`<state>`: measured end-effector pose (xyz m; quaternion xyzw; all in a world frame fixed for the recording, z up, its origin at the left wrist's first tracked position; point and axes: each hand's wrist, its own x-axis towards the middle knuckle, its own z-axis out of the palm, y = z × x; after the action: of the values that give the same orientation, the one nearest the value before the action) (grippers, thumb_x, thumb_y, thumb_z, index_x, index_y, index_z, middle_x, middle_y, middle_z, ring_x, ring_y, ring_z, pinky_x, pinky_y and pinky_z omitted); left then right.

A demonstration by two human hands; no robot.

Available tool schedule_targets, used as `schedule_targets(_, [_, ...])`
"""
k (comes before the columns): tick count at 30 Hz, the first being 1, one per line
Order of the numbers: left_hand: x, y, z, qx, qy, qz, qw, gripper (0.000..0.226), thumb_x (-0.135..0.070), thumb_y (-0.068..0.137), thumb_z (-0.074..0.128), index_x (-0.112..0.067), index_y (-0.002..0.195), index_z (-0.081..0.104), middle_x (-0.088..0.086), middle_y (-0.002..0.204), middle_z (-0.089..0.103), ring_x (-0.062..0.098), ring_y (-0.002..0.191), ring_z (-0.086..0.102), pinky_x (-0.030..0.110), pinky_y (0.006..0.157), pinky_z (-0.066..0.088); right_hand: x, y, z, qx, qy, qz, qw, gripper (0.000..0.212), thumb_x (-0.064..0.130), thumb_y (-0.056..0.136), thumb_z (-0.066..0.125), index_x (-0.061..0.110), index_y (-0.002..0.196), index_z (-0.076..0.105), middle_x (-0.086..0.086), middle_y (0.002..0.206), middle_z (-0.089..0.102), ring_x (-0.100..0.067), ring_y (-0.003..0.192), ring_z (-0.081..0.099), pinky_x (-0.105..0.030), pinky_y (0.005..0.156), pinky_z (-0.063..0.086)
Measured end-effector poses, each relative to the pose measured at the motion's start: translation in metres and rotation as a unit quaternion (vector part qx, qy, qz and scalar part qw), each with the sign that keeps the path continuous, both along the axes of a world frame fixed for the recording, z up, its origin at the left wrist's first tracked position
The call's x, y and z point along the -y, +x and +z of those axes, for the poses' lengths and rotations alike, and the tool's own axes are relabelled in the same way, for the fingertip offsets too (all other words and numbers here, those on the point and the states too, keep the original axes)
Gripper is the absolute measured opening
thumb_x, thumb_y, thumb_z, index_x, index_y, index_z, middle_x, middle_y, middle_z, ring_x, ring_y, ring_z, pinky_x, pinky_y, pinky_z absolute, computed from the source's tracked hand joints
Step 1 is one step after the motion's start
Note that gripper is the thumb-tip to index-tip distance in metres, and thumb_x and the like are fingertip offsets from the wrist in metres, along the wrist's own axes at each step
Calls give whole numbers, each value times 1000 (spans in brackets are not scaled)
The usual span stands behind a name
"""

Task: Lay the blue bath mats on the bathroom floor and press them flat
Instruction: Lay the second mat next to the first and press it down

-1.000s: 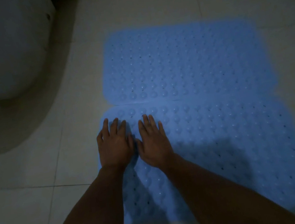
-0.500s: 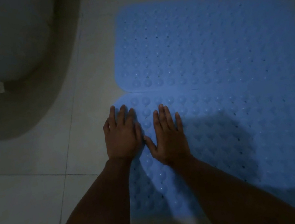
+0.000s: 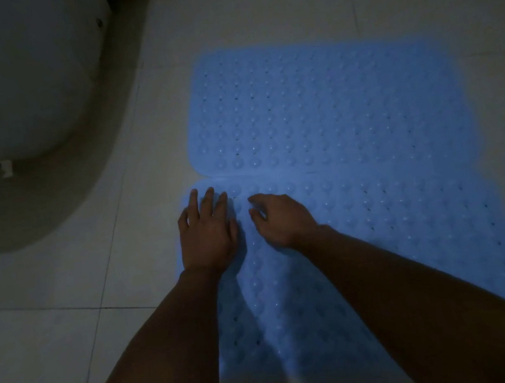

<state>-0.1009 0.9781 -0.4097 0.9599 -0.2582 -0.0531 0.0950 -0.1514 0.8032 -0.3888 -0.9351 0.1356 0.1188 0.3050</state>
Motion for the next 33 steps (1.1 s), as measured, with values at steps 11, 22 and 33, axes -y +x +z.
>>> schedule_targets(11, [11, -34, -42, -18, 52, -42, 998, 90, -75, 99, 26, -18, 166, 5, 9, 173, -6, 32, 159, -14, 57, 128, 3, 25, -7, -14, 146, 26, -55, 987, 37, 40, 95, 48, 22, 118, 71, 0, 124, 67, -22, 124, 56, -45, 102, 49])
schedule_targets(22, [13, -32, -43, -9, 64, -34, 997, 91, -73, 98, 32, -17, 165, 7, 9, 173, -4, 32, 159, -11, 59, 126, 8, 26, 13, -33, 248, -17, -36, 968, 20, 27, 94, 56, 19, 99, 73, -3, 125, 66, -24, 122, 57, -44, 89, 53])
schedule_targets(33, [14, -27, -29, -111, 64, -45, 991, 102, -85, 90, 25, -25, 164, -10, 4, 170, -24, 28, 155, -28, 55, 126, -11, 31, -4, -22, 188, -35, -48, 980, 26, 33, 96, 55, 18, 102, 75, -3, 121, 69, -25, 119, 58, -45, 92, 52])
